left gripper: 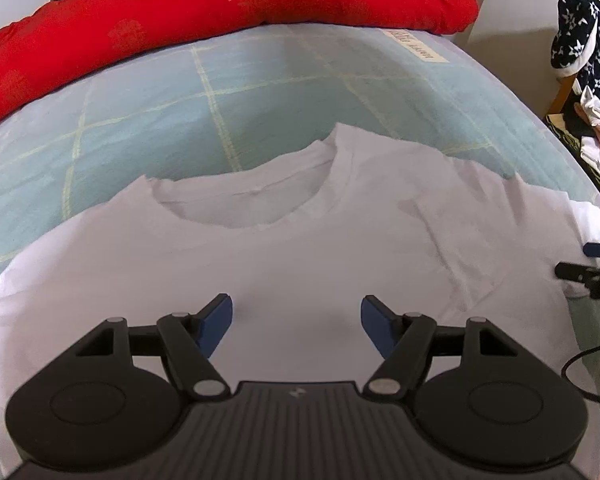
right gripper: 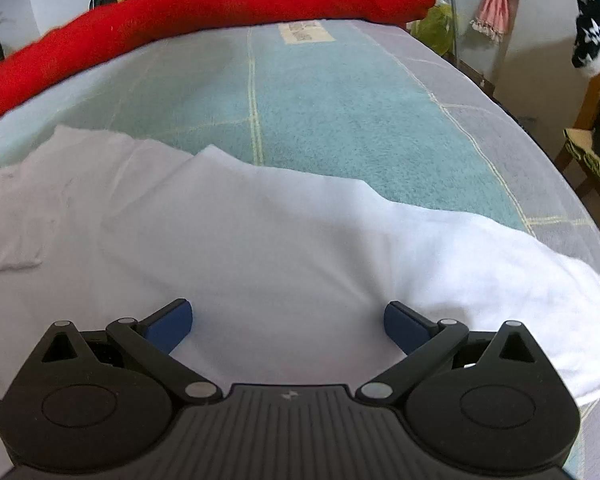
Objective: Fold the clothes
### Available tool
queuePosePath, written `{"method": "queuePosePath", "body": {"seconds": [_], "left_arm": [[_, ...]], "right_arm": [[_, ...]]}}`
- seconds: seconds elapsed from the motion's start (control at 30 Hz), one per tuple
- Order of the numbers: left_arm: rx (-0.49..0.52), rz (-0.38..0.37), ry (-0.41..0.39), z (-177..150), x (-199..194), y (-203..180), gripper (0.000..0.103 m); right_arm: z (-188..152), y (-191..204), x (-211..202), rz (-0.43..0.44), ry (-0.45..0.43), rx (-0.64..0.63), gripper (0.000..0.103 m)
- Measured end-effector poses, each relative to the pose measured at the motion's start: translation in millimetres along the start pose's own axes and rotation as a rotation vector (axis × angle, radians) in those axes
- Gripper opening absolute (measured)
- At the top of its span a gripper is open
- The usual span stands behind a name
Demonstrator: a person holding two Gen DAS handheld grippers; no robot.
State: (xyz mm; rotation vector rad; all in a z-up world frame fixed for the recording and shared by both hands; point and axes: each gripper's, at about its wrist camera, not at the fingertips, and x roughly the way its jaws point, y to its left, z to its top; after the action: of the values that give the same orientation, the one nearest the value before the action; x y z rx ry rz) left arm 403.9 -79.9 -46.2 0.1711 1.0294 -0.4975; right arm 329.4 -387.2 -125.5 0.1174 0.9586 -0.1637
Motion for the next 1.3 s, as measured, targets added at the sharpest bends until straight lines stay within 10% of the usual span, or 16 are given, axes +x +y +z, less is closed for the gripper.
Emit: {"method": "queuePosePath", "body": {"seconds": [1.3], "left_arm": [[0.031, -0.079, 0.025, -13, 3, -32, 0.077]], "right_arm": [[18, -56, 3, -0.054, 0.182, 0.197, 0.103]]}}
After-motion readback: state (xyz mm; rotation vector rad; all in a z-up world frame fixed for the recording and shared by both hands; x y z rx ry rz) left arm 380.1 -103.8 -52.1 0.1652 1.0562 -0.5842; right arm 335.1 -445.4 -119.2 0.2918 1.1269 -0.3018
